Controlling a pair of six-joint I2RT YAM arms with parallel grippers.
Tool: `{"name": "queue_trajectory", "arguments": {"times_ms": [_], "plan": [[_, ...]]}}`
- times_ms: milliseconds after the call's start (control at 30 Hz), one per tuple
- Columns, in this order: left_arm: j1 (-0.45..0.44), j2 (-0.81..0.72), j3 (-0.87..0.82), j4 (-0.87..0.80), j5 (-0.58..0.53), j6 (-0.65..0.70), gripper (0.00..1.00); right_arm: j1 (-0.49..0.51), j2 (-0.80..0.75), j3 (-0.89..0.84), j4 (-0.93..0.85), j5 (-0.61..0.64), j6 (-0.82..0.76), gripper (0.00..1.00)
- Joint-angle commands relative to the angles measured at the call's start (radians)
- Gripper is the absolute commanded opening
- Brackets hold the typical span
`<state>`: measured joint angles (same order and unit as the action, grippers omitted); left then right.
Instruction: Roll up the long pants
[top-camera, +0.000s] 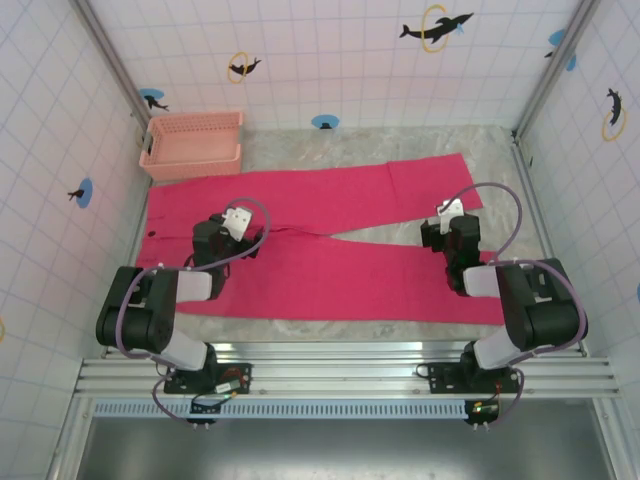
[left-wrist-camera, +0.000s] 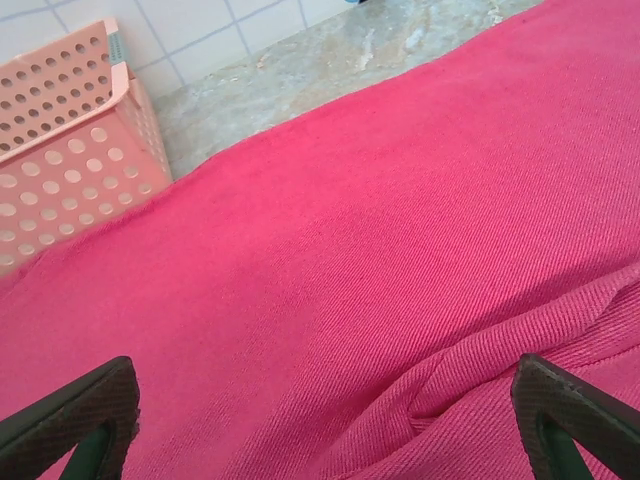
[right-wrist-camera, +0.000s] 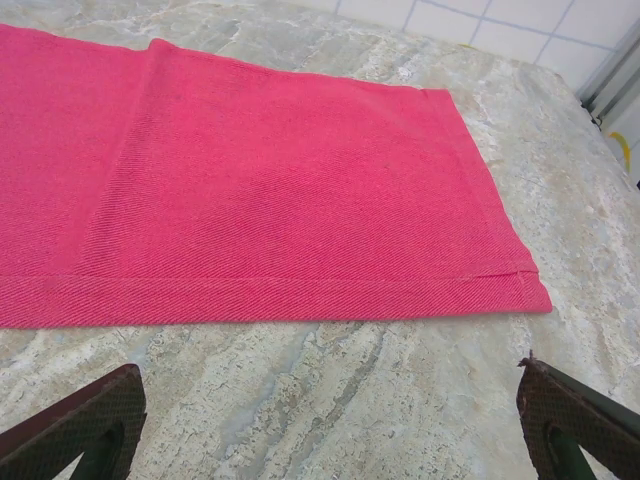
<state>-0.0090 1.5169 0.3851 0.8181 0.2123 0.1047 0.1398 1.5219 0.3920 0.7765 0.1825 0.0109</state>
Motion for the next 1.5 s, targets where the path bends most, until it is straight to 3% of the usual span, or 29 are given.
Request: {"name": "queue_trajectory", "arguments": {"times_ms": [0, 233, 300, 367, 433, 467, 533, 667, 867, 967, 1033, 1133, 1467], "plan": [[-0.003, -0.004, 0.014, 0.010, -0.023, -0.001, 0.97, -0.003, -0.003, 0.023, 0.021, -0.002, 0.002, 0.98], [-0.003, -0.003, 0.018, 0.008, -0.024, -0.002, 0.98, -0.004, -0.004, 0.023, 0.021, -0.005, 0.002, 0.98], [-0.004, -0.002, 0.026, -0.007, -0.069, -0.020, 0.97, -0.003, -0.006, 0.021, 0.025, -0.003, 0.001, 0.98], [-0.005, -0.003, 0.027, -0.011, -0.075, -0.021, 0.97, -0.002, -0.037, 0.072, -0.074, -0.005, -0.001, 0.98], [-0.013, -0.009, 0.035, -0.019, -0.102, -0.022, 0.98, 0.001, -0.089, 0.225, -0.394, -0.027, -0.009, 0.98], [-0.018, -0.029, 0.067, -0.092, -0.130, -0.024, 0.98, 0.005, -0.102, 0.307, -0.552, -0.037, -0.010, 0.97], [-0.043, -0.100, 0.222, -0.410, -0.210, -0.021, 0.97, 0.063, -0.155, 0.414, -0.778, -0.051, -0.055, 0.89], [-0.094, -0.190, 0.481, -0.839, -0.383, 0.019, 0.98, 0.332, -0.290, 0.498, -1.053, 0.029, -0.163, 0.89], [-0.093, -0.142, 0.826, -1.368, -0.540, -0.049, 0.97, 0.600, -0.296, 0.526, -1.413, -0.059, -0.095, 0.82], [-0.093, -0.045, 1.016, -1.617, -0.558, -0.061, 0.97, 0.740, -0.279, 0.494, -1.480, -0.035, -0.068, 0.79], [-0.094, -0.028, 1.076, -1.696, -0.503, -0.090, 0.97, 0.819, -0.260, 0.479, -1.492, -0.025, -0.055, 0.76], [-0.094, -0.091, 1.033, -1.673, -0.441, -0.101, 0.98, 0.897, -0.221, 0.508, -1.516, -0.008, -0.045, 0.76], [-0.094, -0.163, 1.006, -1.733, -0.448, -0.092, 0.97, 0.964, 0.006, 0.559, -1.476, -0.104, -0.009, 0.66]]}}
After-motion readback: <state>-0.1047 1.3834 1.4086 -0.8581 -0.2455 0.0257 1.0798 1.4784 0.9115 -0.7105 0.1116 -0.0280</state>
